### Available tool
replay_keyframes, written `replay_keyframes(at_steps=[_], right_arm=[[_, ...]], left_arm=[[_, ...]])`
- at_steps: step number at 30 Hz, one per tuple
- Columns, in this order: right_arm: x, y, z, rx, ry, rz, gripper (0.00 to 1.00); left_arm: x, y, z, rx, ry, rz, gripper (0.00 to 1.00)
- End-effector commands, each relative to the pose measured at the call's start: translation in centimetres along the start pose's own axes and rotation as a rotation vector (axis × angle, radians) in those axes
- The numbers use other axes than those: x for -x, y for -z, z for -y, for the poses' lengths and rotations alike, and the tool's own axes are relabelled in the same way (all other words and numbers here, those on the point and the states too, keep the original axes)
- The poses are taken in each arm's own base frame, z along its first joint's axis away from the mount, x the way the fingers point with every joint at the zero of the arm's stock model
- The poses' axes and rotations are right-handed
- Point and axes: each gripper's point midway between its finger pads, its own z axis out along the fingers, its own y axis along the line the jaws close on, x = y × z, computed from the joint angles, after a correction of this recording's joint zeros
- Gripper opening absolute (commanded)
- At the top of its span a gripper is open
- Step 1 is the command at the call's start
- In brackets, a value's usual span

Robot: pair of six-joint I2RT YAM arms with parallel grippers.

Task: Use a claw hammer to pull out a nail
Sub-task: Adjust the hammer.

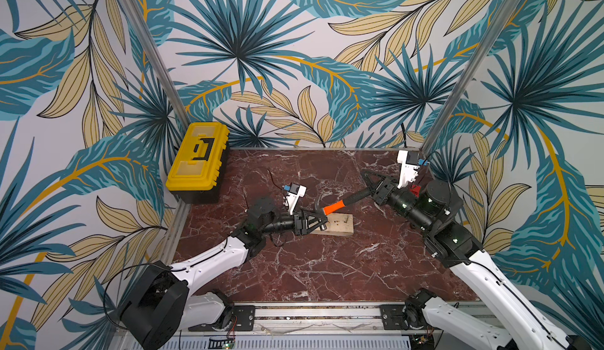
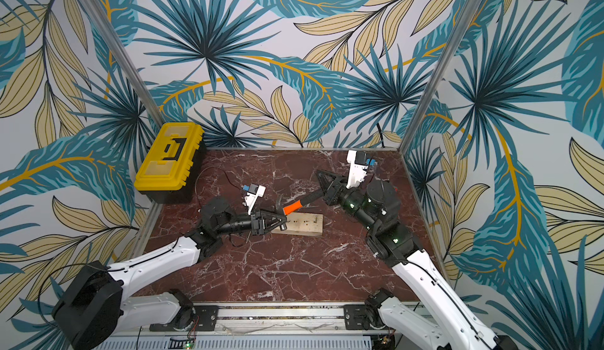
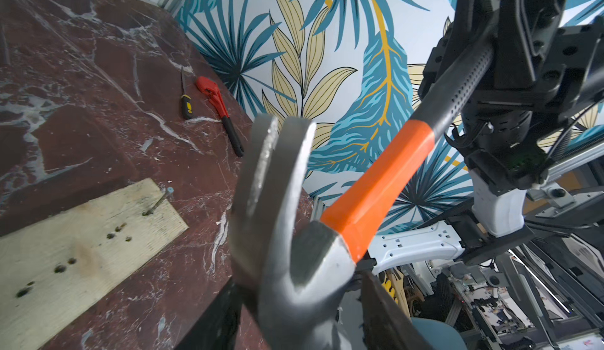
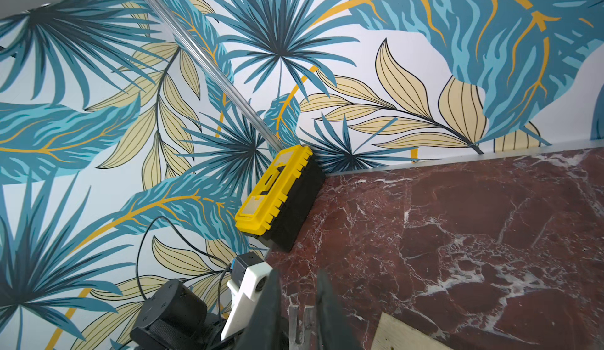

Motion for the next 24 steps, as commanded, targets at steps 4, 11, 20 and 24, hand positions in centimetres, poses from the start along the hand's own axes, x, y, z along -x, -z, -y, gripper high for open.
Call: replay_keyframes(at_steps=[4,11,20,24], right_arm=[[3.5,1.2,-3.8,0.171,-0.081,0.134,0.0],[2.9,1.3,-3.4,0.192,-0.129,0.142,0.0],[2.1,1.0,-2.4,0.188,-0.175,0.142,0.0],[0.7,0.6,-2.3,0.198,-0.167,0.083,0.0]], left_arm=[[1.6,1.0,3.5,-0.111,-0.065,0.038,0.57],[2.6,2.3,5.3,-0.164,-0.068,0.078,0.52],[2.2,2.8,5.8,-0.176,-0.051,0.072,0.35],[2.4,3.3,6.2,-0.181,-0.062,0.084,0.14]])
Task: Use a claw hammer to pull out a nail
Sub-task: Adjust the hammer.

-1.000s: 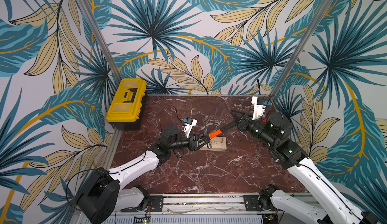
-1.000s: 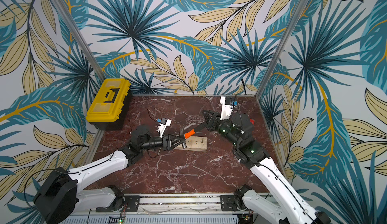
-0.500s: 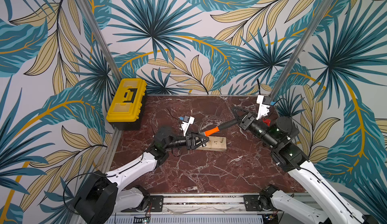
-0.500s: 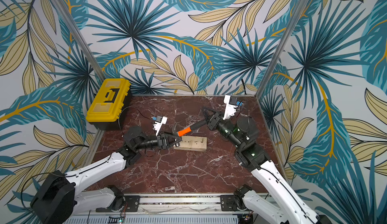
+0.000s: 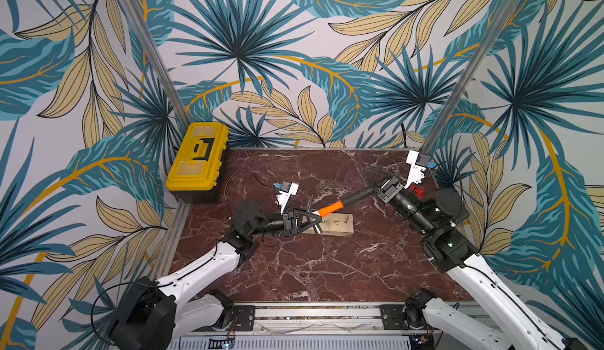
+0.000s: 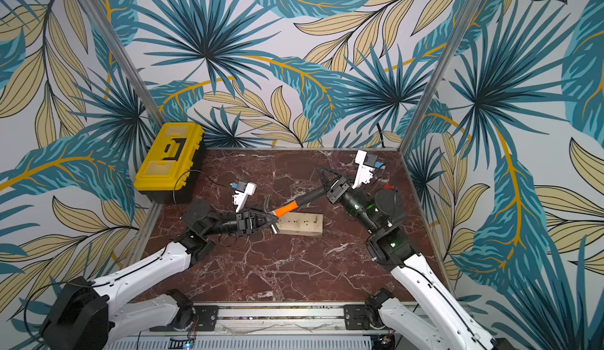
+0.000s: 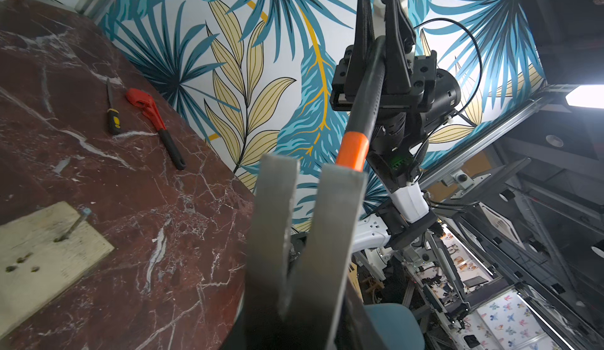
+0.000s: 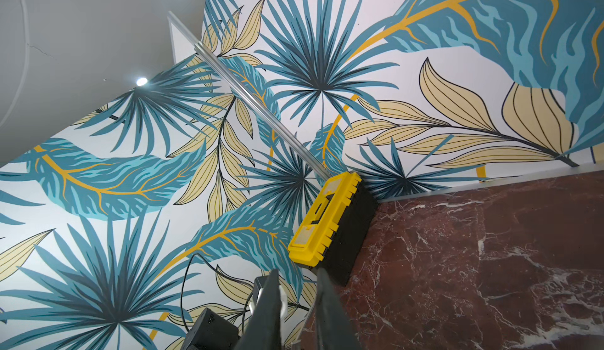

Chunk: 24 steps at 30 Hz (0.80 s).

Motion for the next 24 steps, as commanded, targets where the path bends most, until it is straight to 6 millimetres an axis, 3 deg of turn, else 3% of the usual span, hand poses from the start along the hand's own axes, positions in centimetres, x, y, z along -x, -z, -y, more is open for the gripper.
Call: replay_keyframes(at_steps=[1,4,10,15,24], right_arm=[[-1.1,-0.1,-0.1,0.03,-0.024,-0.043,0.0],[-2.1,0.0,1.1,-0.014,-0.039,-0.073,0.01],[-3.4,0.4,1.1,-0.018,-0.038,-0.143,0.27],[-5.1,1.0,0.9,-0.018,-0.01,-0.261,0.39],[-7.3,1.4,-0.3,0.045,-0.032,-0.412,0.51]], left_arm=[[1.3,0.5,1.1,-0.013,-0.075,0.059,0.08],[1.3,0.9,1.1,-0.008,-0.079,0.07,0.0],[1.6,1.3,1.5,-0.006,-0.092,0.091,0.0],[1.8,1.7,1.6,0.0,-0.1,0.109,0.0],[2.1,2.3,1.8,0.007,-0.107,0.133,0.0]])
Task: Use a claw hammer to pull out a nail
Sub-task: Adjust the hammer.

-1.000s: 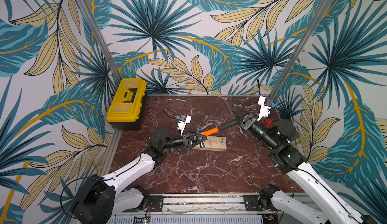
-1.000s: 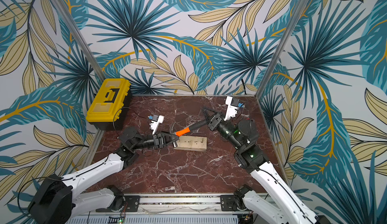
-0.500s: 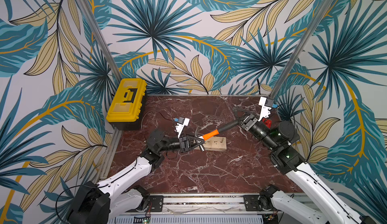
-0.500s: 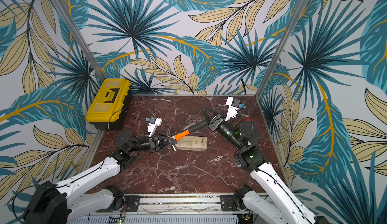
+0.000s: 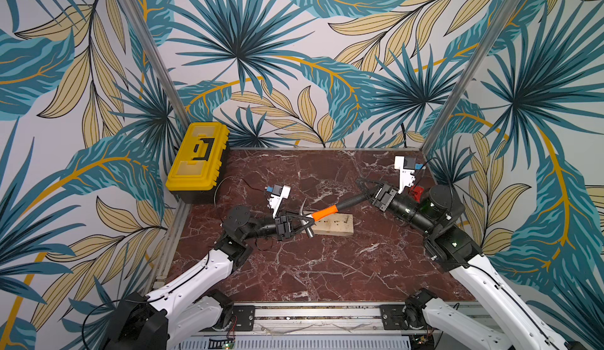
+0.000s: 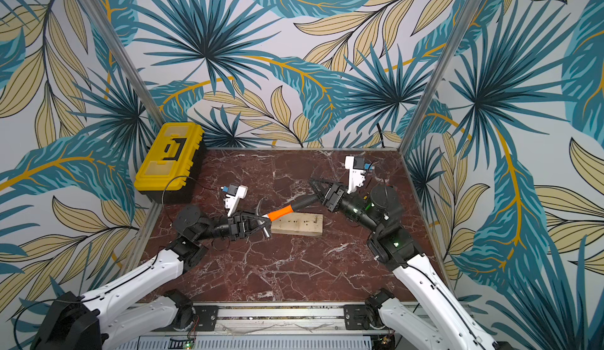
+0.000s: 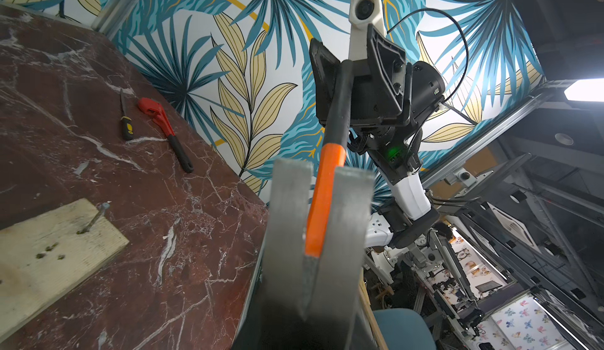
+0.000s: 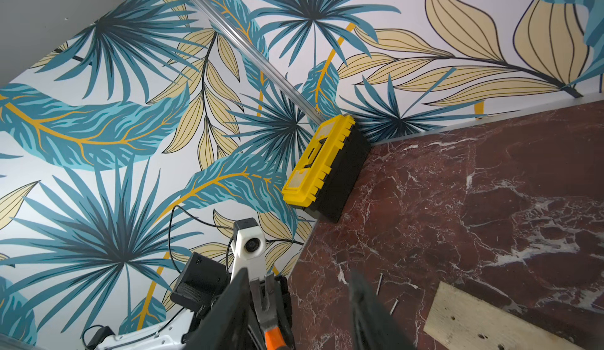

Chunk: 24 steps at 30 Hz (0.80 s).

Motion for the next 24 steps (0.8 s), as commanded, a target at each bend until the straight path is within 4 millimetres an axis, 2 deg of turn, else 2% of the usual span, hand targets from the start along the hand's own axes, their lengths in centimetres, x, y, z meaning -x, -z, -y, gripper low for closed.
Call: replay_keyframes(at_steps=[1,6,8,12,15,17,19,21,24], right_arm=[[-3.5,-0.1,-1.4,0.091,-0.008,-0.189,0.52],[-3.8,0.2,-2.4,0.136,-0.001,-0.226,0.58],[-3.9,0.2,-2.0,0.124,0.0,-0.235,0.53],[-4.1,0.1,-1.3,0.11,-0.018,-0.241,0.52],[-4.3,-0.2,-1.4,0.144,-0.039,-0.247,0.41],[-4.4,-0.5,-1.7,0.176,-0.054,-0.253,0.4],[-4.6,-0.6,-1.8,0.199,-0.067,-0.265,0.46],[-4.5,-0.7,-2.2,0.23,-0.071,-0.264,0.41],[-4.7,-0.9,-2.5,0.25,-0.077,-0.285,0.4]], left_arm=[[2.5,0.4,1.3,-0.002,-0.074,0.106,0.0],[2.9,0.8,1.4,0.001,-0.074,0.12,0.0],[3.2,1.0,1.7,-0.005,-0.077,0.133,0.0],[3.9,1.5,2.3,-0.034,-0.081,0.174,0.0],[4.4,1.6,2.6,-0.047,-0.074,0.191,0.0],[4.6,1.6,2.5,-0.044,-0.068,0.195,0.0],[4.7,1.6,2.4,-0.039,-0.064,0.203,0.0],[4.8,1.6,2.3,-0.038,-0.063,0.205,0.0],[4.8,1.7,2.1,-0.033,-0.055,0.21,0.0]])
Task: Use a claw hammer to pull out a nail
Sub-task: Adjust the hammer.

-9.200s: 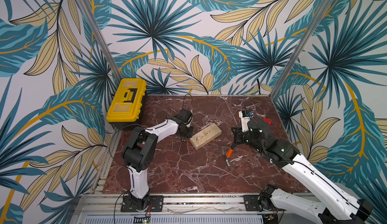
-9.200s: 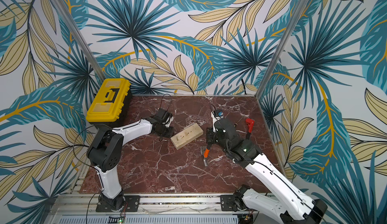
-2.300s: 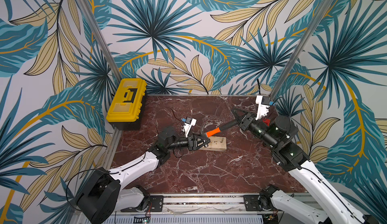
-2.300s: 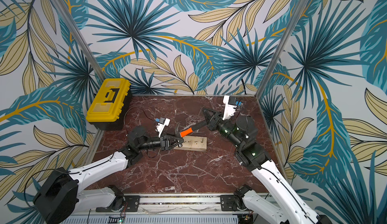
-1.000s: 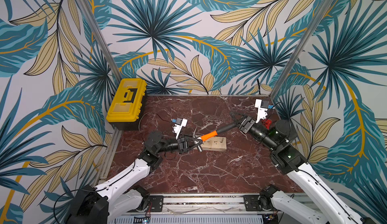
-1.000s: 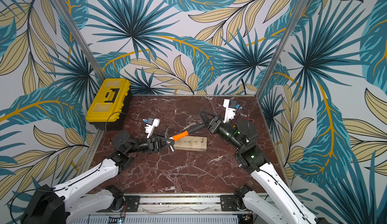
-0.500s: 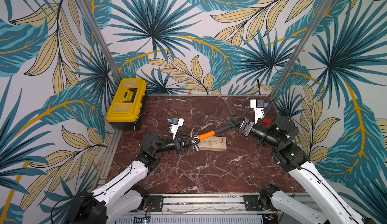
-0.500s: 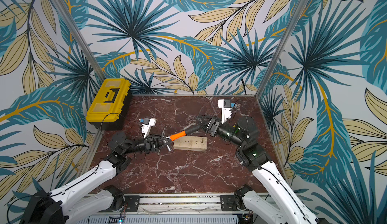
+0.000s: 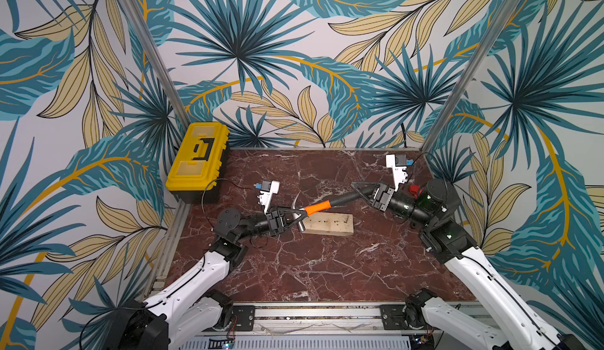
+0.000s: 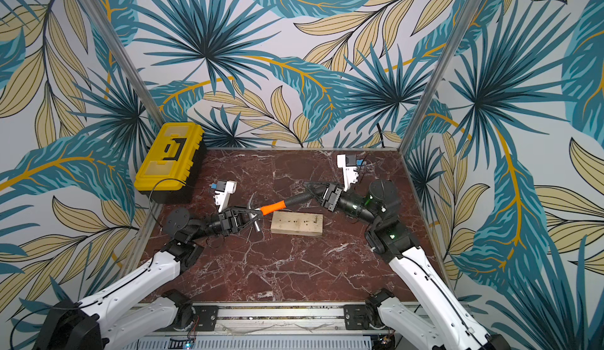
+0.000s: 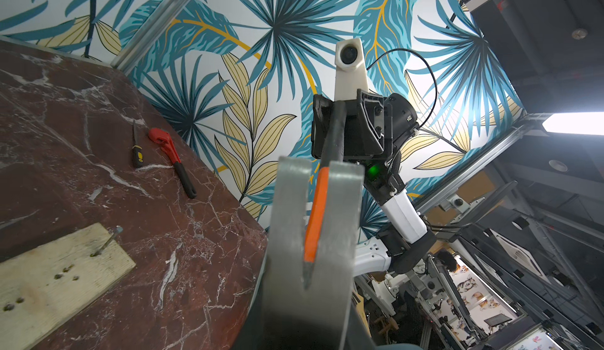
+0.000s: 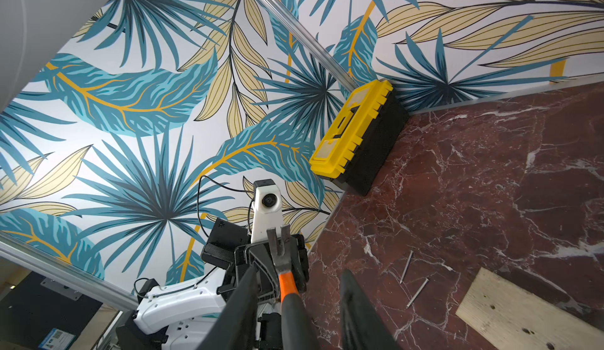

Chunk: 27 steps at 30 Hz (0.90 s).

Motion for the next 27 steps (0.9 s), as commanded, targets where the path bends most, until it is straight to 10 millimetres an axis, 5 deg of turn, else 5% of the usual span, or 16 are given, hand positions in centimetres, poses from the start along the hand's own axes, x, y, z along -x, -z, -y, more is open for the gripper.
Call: replay_keyframes(at_steps=[1,4,10,14,16,27], right_arm=[[-3.6,-0.7,-1.3,0.122,-0.046,-0.174,0.4],[-4.1,-0.8,-0.9,0.105,-0.042,-0.206,0.32],[-5.4,-0.5,0.3,0.049,-0.008,-0.265,0.39],[-5.6,-0.3,-0.3,0.082,-0.001,-0.273,0.44],[-5.6,-0.2,-0.4,0.086,0.01,-0.275,0.37],[-5.0,-0.7,-2.9,0.243,-0.005,-0.28,0.29]], left_arm=[[2.6,-0.1,1.6,-0.028,-0.057,0.111,0.0],[2.9,-0.1,1.4,-0.021,-0.054,0.121,0.0],[3.4,-0.2,1.1,-0.018,-0.045,0.12,0.0],[3.7,-0.2,1.2,-0.02,-0.045,0.127,0.0],[3.8,-0.2,1.1,-0.02,-0.041,0.122,0.0],[3.6,-0.6,-0.1,-0.008,-0.004,0.093,0.0]])
